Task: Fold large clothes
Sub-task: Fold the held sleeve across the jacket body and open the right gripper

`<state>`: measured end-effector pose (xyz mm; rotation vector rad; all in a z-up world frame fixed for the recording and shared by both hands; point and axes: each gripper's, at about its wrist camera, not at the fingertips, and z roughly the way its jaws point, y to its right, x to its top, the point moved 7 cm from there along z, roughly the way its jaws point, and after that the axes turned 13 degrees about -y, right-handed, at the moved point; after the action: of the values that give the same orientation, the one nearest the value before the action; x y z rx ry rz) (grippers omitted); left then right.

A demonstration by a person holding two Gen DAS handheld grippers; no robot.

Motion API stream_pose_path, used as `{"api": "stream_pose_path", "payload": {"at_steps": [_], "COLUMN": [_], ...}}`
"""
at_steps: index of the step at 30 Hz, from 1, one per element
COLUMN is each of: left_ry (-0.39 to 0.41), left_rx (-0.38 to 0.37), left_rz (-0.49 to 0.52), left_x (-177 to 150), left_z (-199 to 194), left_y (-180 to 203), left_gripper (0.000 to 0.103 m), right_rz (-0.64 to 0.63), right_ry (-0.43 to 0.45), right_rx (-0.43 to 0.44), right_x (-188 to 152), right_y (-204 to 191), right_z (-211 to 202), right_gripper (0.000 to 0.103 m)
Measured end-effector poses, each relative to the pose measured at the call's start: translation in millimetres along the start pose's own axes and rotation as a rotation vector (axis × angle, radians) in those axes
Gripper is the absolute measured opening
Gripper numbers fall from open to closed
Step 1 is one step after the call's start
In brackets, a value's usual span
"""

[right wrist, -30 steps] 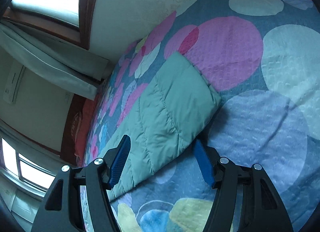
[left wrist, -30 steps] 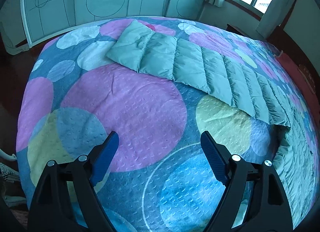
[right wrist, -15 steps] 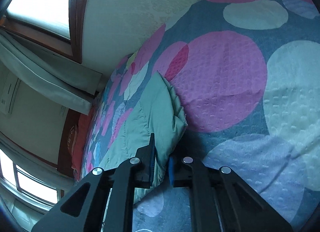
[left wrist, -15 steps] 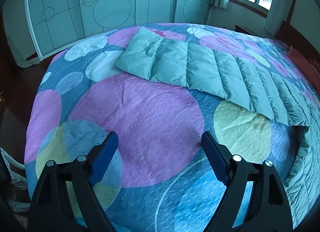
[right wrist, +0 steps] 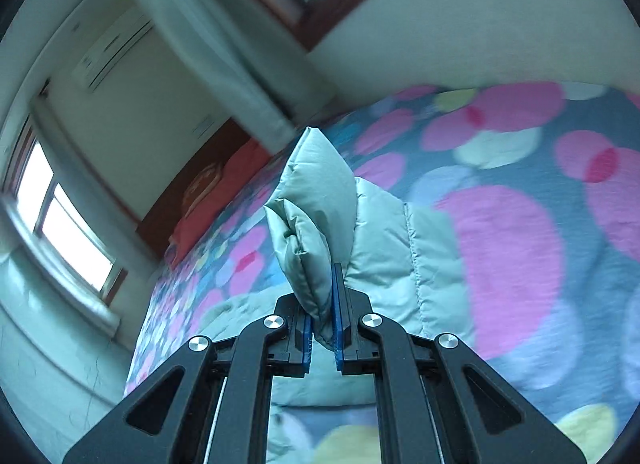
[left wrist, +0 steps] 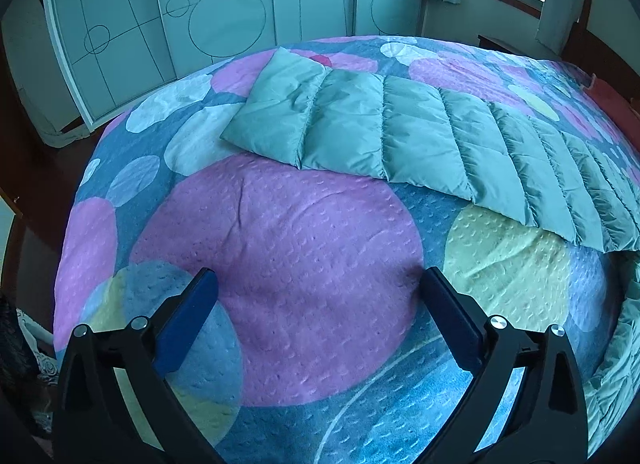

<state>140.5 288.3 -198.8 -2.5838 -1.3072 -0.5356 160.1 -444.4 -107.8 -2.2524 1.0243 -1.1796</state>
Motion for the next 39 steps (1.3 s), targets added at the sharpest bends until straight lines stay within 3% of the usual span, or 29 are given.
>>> {"api": "stream_pose_path", "payload": {"at_steps": [7, 18, 24, 30, 33, 35, 37, 39], "left_ry": [0.014, 0.021, 0.022, 0.022, 0.022, 0.022, 0.022, 0.022], "left_rx": [0.0, 0.0, 0.001, 0.0, 0.0, 0.0, 0.0, 0.0], "left_rz": [-0.001, -0.002, -0.001, -0.002, -0.002, -0.002, -0.002, -0.002], "left_x": [1, 2, 1, 2, 1, 1, 1, 1], "left_z": [2, 2, 2, 2, 2, 2, 3, 3], "left_y": [0, 0, 0, 0, 0, 0, 0, 0], "left_gripper": [0.101, 0.101, 0.101, 0.101, 0.101, 0.101, 0.101, 0.101], "right_rz": [-0.179, -0.415, -0.524, -0.579, -0.614, -0.625, -0.627, -0.626], "right_ry": [-0.15, -0.405, -0.521, -0.651, -0.666, -0.684, -0.683, -0.643], "right_rx": [0.089, 0.183, 0.179, 0.13, 0.108, 0.148, 0.175, 0.197], "right_x": [-43, -164, -231, -281, -290, -290, -281, -263], "right_y": [-110, -247, -286, -286, -286, -290, -290, -285], "right_z": [75, 162, 185, 211, 213, 205, 186, 164], "right_gripper": [0.008, 0.008, 0.008, 0.008, 0.015, 0.04, 0.054, 0.054]}}
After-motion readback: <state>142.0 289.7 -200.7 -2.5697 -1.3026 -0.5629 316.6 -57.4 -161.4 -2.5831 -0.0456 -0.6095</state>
